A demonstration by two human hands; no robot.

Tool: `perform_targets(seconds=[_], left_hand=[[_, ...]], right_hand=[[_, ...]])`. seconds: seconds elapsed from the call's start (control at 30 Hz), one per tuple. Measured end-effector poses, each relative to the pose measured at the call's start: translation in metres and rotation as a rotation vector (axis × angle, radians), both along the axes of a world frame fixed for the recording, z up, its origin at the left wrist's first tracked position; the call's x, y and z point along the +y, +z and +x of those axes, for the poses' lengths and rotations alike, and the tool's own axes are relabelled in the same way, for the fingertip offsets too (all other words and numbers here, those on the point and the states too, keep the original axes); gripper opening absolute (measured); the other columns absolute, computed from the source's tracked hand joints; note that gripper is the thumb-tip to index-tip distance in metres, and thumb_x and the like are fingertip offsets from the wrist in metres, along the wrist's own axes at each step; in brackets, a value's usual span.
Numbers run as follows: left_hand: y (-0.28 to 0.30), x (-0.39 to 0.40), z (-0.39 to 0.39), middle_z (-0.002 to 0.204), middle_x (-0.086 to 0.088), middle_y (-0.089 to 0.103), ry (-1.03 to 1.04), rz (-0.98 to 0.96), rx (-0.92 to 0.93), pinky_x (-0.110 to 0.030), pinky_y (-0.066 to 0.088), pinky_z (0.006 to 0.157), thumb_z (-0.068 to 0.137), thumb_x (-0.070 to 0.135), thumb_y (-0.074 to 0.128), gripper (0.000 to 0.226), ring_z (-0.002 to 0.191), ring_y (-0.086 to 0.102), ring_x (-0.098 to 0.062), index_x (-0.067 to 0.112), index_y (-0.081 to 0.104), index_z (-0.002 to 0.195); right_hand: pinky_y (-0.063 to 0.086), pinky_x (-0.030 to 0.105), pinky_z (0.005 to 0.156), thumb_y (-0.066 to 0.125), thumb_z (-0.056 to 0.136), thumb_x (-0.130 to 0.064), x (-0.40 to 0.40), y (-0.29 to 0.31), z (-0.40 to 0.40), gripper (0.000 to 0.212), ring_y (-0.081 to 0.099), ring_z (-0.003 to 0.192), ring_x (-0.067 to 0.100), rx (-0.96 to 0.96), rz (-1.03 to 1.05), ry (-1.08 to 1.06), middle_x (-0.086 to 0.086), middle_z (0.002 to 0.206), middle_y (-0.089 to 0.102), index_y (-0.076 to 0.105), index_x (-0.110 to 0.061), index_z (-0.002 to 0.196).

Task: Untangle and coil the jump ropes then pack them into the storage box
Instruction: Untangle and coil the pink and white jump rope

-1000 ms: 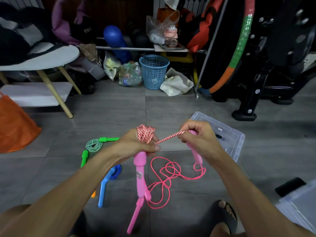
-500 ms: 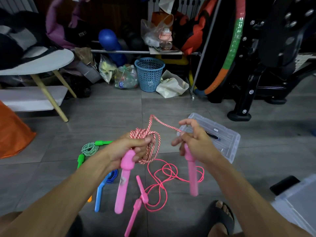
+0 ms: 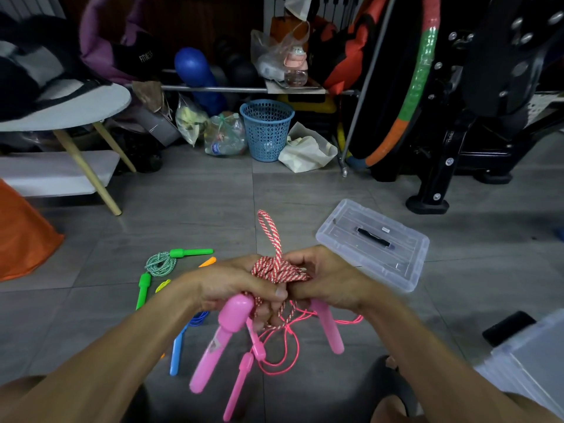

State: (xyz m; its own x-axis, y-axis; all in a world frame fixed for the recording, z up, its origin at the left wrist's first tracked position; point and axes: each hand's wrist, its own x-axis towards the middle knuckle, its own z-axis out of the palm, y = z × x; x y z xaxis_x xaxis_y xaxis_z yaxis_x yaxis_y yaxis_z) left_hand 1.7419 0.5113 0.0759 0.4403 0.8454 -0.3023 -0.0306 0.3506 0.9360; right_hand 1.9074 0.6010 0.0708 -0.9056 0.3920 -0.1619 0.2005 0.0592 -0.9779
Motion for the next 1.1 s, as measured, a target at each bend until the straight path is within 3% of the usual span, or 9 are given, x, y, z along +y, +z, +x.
perform_targets(seconds=[0.17,0.3,0.43,0.53,0.67,0.8,0.9,1.03,1.1], left_hand=[[-0.006,-0.001,-0.003,0.067,-0.012,0.066,0.037,0.037,-0.047,-0.037,0.050,0.078,0.071,0.013,0.068,0.005,0.066,0.067,-0.028,0.009,0.064,0.073],[-0.007,-0.003,0.003,0.065,-0.014,0.067,0.197,0.008,-0.089,-0.034,0.055,0.072,0.065,0.002,0.070,0.009,0.063,0.067,-0.027,0.009,0.068,0.070],[-0.009,0.003,0.010,0.060,-0.018,0.067,0.501,-0.017,-0.045,-0.027,0.057,0.057,0.060,-0.010,0.067,0.015,0.052,0.067,-0.023,0.004,0.069,0.066],[-0.013,0.007,0.013,0.072,-0.016,0.071,0.639,0.144,0.192,-0.026,0.055,0.062,0.061,-0.010,0.073,0.019,0.060,0.065,-0.018,-0.001,0.070,0.078],[-0.019,0.006,0.010,0.072,0.001,0.065,0.662,0.466,1.022,-0.032,0.048,0.064,0.056,0.035,0.059,0.023,0.070,0.059,-0.020,0.020,0.060,0.074],[-0.024,0.004,0.015,0.071,0.002,0.057,0.435,0.462,1.101,-0.039,0.046,0.066,0.064,0.040,0.046,0.022,0.076,0.056,-0.029,0.022,0.047,0.078],[-0.031,0.006,0.015,0.075,-0.006,0.056,0.344,0.420,1.060,-0.041,0.045,0.069,0.085,0.028,0.044,0.014,0.081,0.057,-0.034,0.015,0.039,0.087],[-0.034,0.008,0.008,0.072,-0.005,0.054,0.444,0.310,0.955,-0.042,0.048,0.070,0.093,0.019,0.045,0.018,0.077,0.060,-0.034,0.019,0.034,0.079],[-0.033,0.009,0.004,0.075,-0.007,0.059,0.507,0.299,0.875,-0.043,0.049,0.071,0.093,0.018,0.047,0.009,0.076,0.061,-0.030,0.014,0.042,0.086]], right_hand=[[0.045,0.028,0.052,0.057,0.076,0.006,-0.003,-0.005,-0.004,0.016,0.051,0.056,0.018,-0.038,0.040,-0.135,0.014,0.070,0.058,0.066,-0.003,0.085],[0.041,0.024,0.051,0.056,0.070,-0.007,-0.004,-0.005,-0.005,0.017,0.050,0.059,0.017,-0.031,0.056,-0.210,0.006,0.066,0.060,0.069,-0.016,0.075],[0.040,0.020,0.045,0.060,0.081,-0.006,-0.004,-0.006,-0.003,0.014,0.048,0.049,0.009,-0.081,0.107,-0.283,0.001,0.061,0.059,0.067,-0.016,0.074],[0.042,0.024,0.046,0.061,0.078,-0.012,-0.003,-0.009,-0.006,0.009,0.051,0.050,0.012,-0.122,0.234,-0.363,0.005,0.061,0.061,0.066,-0.015,0.071],[0.040,0.030,0.055,0.061,0.070,-0.024,0.000,-0.010,-0.007,0.016,0.050,0.058,0.018,-0.187,0.636,-0.391,0.007,0.059,0.057,0.056,-0.012,0.060],[0.048,0.035,0.066,0.058,0.067,-0.033,-0.003,-0.008,-0.007,0.019,0.055,0.074,0.026,-0.382,0.880,-0.281,0.004,0.074,0.064,0.057,-0.014,0.070],[0.047,0.028,0.069,0.067,0.068,-0.033,0.004,-0.002,-0.001,0.016,0.057,0.071,0.011,-0.291,0.733,-0.274,-0.004,0.078,0.066,0.063,-0.021,0.077],[0.047,0.021,0.064,0.077,0.075,-0.026,0.023,0.014,0.020,0.044,0.054,0.061,0.001,-0.131,0.315,-0.424,-0.002,0.108,0.064,0.062,-0.017,0.115],[0.047,0.020,0.064,0.081,0.070,-0.031,0.024,0.013,0.023,0.063,0.055,0.061,-0.005,-0.170,0.267,-0.355,-0.007,0.117,0.062,0.056,-0.016,0.126]])
